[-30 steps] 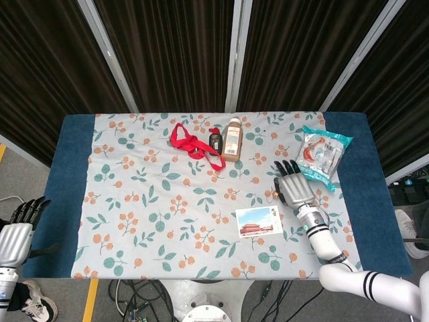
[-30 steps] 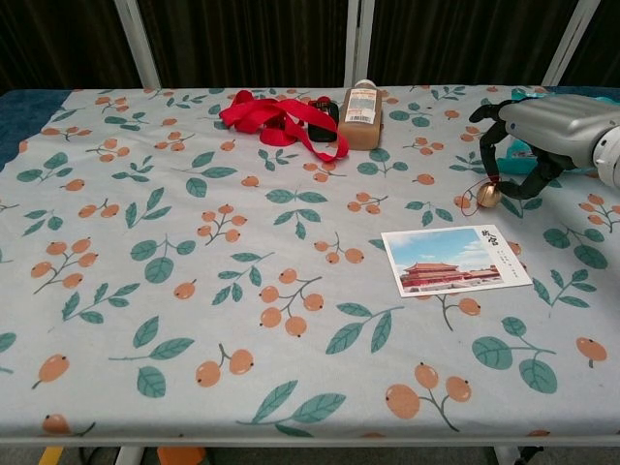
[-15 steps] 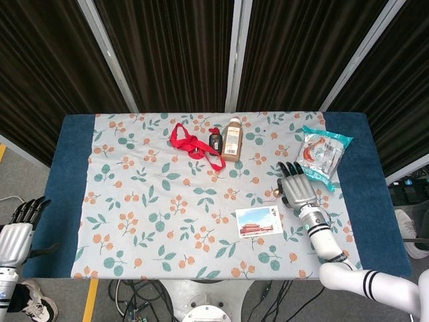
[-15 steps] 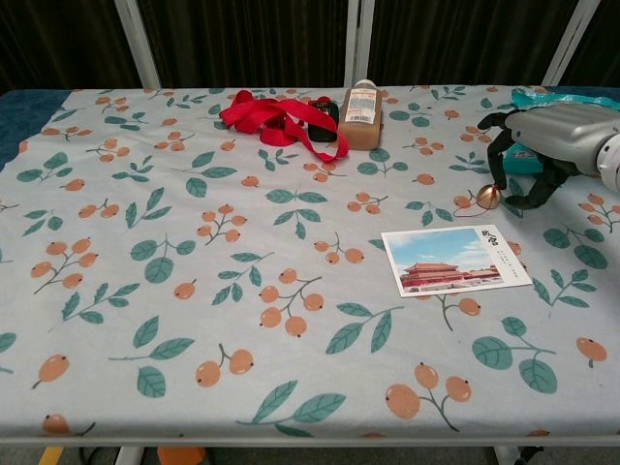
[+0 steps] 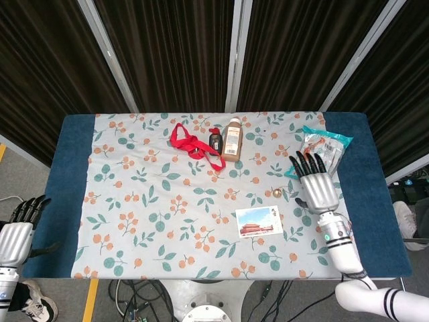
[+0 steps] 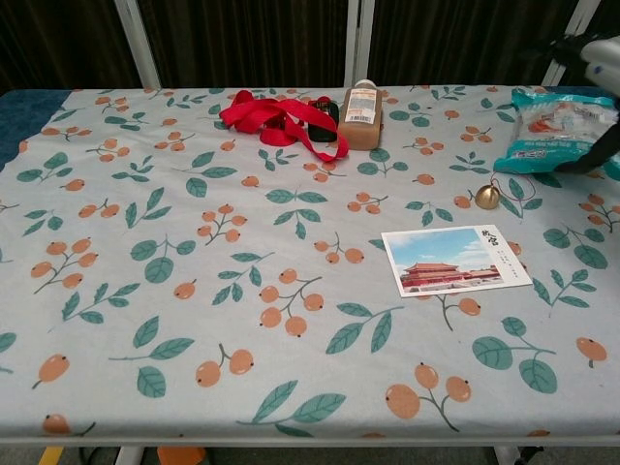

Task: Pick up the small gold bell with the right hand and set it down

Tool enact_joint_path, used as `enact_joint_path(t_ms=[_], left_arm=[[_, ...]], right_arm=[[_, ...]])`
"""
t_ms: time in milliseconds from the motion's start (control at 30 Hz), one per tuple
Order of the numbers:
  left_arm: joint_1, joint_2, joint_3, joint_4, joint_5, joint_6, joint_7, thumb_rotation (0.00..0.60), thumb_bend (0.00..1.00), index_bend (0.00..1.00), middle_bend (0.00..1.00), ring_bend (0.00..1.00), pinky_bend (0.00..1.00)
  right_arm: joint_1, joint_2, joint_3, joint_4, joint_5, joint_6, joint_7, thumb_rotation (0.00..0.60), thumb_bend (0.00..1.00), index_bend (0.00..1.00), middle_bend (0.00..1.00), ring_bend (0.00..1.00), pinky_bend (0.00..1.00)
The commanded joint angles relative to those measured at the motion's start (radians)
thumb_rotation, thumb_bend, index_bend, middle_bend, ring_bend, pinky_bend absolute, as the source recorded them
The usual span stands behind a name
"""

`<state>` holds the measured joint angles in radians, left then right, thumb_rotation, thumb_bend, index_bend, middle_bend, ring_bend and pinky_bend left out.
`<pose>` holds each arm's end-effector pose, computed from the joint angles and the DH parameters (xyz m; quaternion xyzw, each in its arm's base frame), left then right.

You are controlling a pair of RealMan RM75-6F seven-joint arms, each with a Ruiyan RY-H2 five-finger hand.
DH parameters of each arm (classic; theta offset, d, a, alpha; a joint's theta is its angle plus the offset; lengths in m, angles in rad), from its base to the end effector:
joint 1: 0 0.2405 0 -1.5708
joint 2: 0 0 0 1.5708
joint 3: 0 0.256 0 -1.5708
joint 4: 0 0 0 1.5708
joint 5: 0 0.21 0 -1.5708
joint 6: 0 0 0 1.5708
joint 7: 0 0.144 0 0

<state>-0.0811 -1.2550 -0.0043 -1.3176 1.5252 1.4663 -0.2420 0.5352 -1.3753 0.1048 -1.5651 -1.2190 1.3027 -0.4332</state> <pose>-0.3570 0.1735 0.1345 -0.5890 -0.4276 -0.3960 0.5599 -0.2171 -0.3096 0.0714 0.6800 -0.2951 0.3648 0.5634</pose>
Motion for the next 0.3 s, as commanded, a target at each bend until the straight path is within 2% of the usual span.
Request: enact_joint_path(t_ms=[33, 200, 300], left_arm=[[0.002, 0.000, -0.005, -0.010, 0.007, 0.018, 0.016, 0.600, 0.05, 0.08, 0.05, 0.00, 0.05], [0.006, 0.002, -0.008, -0.035, 0.013, 0.037, 0.054, 0.600, 0.05, 0.09, 0.05, 0.00, 0.05], [0.006, 0.004, -0.010, -0.052, 0.016, 0.043, 0.083, 0.600, 0.05, 0.08, 0.05, 0.00, 0.05]], right_arm=[[-0.201, 0.063, -0.107, 0.010, -0.226, 0.295, 0.117, 0.600, 0.00, 0.00, 0.00, 0.00, 0.00], [-0.345, 0.024, -0.163, 0.120, -0.269, 0.430, 0.220, 0.600, 0.00, 0.00, 0.00, 0.00, 0.00], [-0.393, -0.007, -0.171, 0.185, -0.269, 0.450, 0.274, 0.600, 0.00, 0.00, 0.00, 0.00, 0.00]])
